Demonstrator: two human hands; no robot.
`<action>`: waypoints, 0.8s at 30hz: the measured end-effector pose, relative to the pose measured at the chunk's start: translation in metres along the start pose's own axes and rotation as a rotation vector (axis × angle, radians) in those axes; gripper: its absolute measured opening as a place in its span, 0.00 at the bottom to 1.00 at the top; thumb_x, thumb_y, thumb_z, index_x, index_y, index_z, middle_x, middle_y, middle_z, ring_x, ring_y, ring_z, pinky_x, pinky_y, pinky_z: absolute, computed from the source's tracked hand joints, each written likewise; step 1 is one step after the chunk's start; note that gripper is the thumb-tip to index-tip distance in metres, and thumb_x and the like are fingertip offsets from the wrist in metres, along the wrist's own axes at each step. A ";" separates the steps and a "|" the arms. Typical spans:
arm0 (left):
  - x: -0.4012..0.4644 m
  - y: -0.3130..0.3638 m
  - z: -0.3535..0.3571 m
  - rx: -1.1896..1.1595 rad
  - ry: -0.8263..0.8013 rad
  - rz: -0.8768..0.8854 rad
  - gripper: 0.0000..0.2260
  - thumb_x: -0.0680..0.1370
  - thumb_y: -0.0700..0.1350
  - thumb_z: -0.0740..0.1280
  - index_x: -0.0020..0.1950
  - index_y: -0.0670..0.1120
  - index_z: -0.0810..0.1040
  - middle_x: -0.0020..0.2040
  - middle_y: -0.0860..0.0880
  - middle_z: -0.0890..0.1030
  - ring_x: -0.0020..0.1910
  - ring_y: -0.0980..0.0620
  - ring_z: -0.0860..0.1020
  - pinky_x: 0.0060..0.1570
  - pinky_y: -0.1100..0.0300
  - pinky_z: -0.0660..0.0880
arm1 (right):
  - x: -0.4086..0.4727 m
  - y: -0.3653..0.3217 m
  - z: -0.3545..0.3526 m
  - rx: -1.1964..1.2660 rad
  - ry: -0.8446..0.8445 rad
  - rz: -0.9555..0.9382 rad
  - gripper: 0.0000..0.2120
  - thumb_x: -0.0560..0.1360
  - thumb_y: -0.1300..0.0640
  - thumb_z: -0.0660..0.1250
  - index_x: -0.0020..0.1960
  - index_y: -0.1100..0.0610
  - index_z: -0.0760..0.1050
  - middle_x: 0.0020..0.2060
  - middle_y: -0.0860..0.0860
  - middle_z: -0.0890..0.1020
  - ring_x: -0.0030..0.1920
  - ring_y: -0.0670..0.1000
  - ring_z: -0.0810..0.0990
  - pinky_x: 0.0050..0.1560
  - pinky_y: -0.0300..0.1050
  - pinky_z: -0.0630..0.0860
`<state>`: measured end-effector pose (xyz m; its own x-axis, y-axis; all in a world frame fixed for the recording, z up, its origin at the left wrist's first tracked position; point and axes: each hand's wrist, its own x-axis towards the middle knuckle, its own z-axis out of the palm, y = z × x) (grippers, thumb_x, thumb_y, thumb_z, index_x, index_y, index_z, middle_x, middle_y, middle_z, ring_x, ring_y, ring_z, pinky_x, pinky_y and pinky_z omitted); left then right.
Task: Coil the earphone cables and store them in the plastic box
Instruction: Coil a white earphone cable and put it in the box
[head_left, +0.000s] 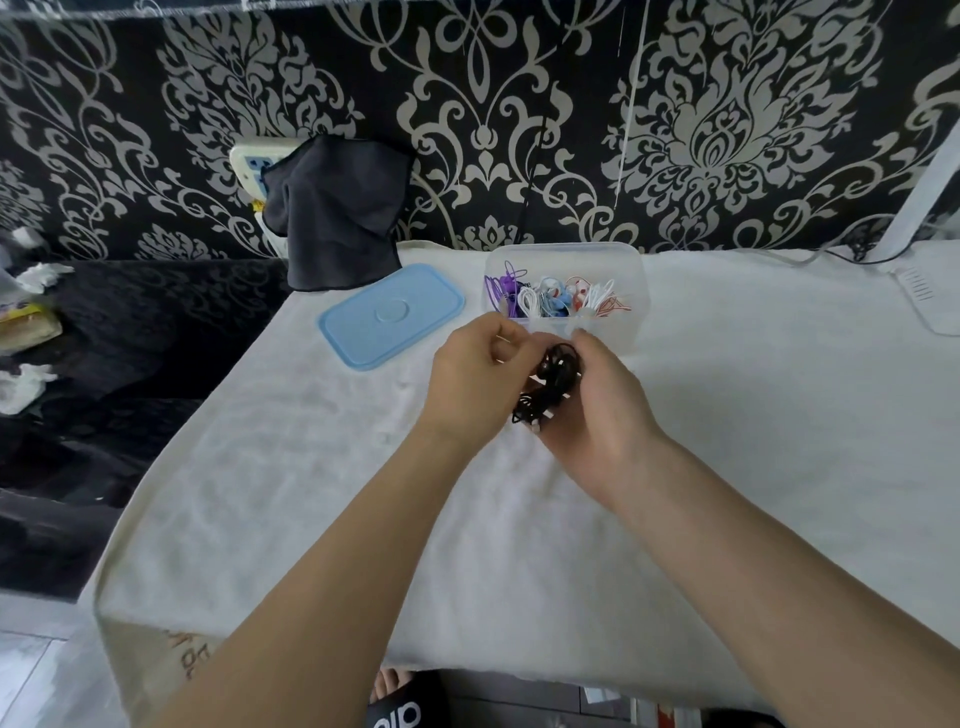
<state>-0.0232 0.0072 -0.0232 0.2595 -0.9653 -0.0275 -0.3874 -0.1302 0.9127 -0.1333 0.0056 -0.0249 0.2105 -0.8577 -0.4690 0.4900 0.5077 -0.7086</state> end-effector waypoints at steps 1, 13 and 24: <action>0.000 0.002 0.003 0.024 0.028 0.014 0.07 0.77 0.51 0.73 0.43 0.49 0.79 0.37 0.48 0.85 0.38 0.52 0.84 0.35 0.65 0.76 | 0.000 -0.001 0.001 -0.003 0.011 -0.007 0.23 0.83 0.45 0.57 0.63 0.63 0.77 0.56 0.58 0.85 0.59 0.58 0.83 0.57 0.51 0.74; 0.025 0.028 -0.014 -0.149 0.216 0.123 0.07 0.84 0.46 0.61 0.50 0.48 0.78 0.40 0.54 0.80 0.36 0.54 0.75 0.41 0.55 0.76 | 0.044 -0.094 0.040 -0.203 0.088 -0.078 0.05 0.80 0.69 0.60 0.47 0.62 0.68 0.42 0.60 0.73 0.38 0.53 0.76 0.41 0.44 0.78; 0.033 0.005 -0.009 0.230 -0.027 0.120 0.11 0.83 0.45 0.62 0.66 0.49 0.75 0.55 0.52 0.79 0.48 0.50 0.81 0.35 0.63 0.70 | 0.083 -0.098 0.046 -1.244 0.184 -0.204 0.12 0.81 0.52 0.58 0.58 0.58 0.73 0.52 0.55 0.76 0.51 0.55 0.75 0.57 0.48 0.75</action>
<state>-0.0083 -0.0237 -0.0156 0.1770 -0.9823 0.0616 -0.6054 -0.0593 0.7937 -0.1250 -0.1191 0.0296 0.0563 -0.9556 -0.2892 -0.6422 0.1871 -0.7433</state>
